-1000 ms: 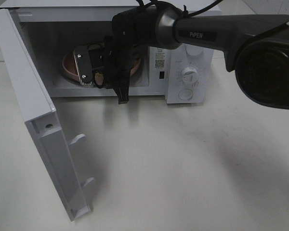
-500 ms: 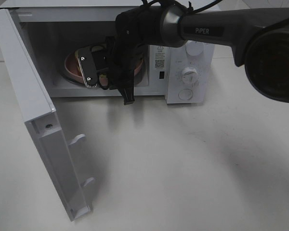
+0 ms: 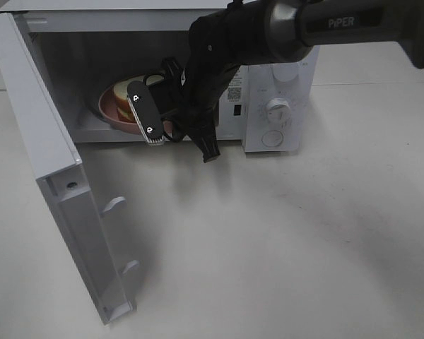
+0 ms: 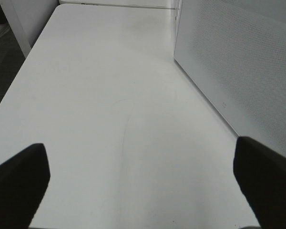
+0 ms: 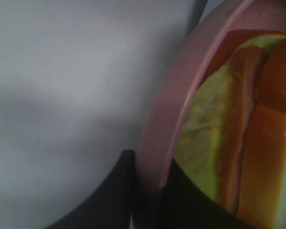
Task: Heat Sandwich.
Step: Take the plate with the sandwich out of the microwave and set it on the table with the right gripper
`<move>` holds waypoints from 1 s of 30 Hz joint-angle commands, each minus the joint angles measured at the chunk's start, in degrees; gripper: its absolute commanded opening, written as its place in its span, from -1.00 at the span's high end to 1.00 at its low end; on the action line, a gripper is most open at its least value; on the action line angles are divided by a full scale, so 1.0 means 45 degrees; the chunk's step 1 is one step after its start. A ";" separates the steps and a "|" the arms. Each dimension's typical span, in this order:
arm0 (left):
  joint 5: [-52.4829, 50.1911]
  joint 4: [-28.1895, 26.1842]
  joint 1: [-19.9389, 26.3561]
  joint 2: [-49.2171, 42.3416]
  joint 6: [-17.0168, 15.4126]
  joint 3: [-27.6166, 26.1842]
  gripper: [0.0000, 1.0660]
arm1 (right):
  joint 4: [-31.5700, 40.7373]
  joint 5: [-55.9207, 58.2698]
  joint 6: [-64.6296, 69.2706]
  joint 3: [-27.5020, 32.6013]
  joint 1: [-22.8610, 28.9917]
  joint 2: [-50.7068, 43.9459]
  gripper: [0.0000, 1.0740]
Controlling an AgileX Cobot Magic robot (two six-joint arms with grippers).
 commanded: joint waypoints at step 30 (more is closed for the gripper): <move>-0.0115 0.0013 0.0013 -0.0115 0.0000 0.0013 -0.88 | 0.0178 -0.3705 -0.1120 0.6977 0.0064 -0.4584 1.00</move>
